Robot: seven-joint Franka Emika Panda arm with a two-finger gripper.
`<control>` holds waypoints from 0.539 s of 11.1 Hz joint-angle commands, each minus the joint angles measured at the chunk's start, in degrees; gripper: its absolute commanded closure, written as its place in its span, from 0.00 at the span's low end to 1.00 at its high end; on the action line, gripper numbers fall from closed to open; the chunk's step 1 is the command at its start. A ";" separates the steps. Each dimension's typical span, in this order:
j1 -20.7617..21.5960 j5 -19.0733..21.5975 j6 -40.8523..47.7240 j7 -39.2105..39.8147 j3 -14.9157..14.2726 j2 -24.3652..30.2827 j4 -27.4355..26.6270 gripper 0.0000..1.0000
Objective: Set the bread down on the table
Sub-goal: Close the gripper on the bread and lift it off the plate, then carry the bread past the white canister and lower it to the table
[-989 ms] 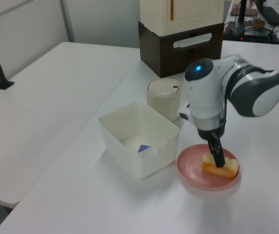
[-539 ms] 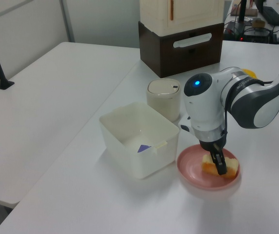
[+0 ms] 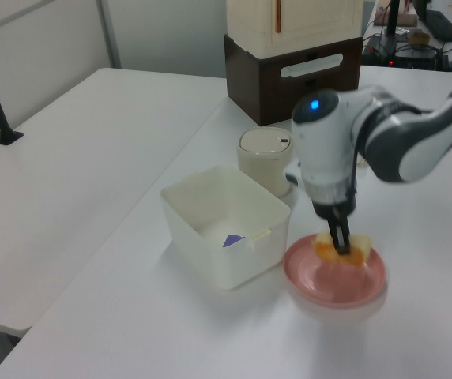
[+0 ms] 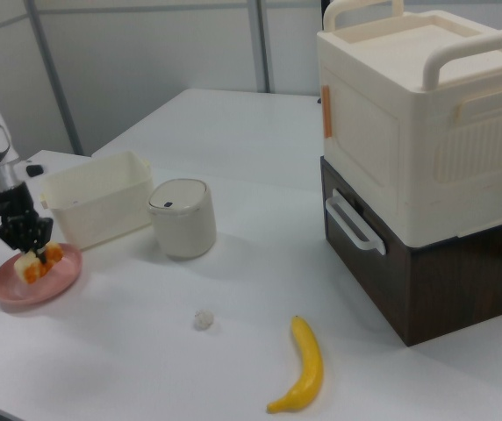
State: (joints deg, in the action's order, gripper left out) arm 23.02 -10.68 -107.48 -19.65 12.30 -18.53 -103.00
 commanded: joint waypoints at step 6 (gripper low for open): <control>-13.07 -3.81 2.10 1.28 -1.13 5.00 -1.24 1.00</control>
State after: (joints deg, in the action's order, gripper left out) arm 12.58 -12.02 -105.64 -18.91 11.72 -13.60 -103.25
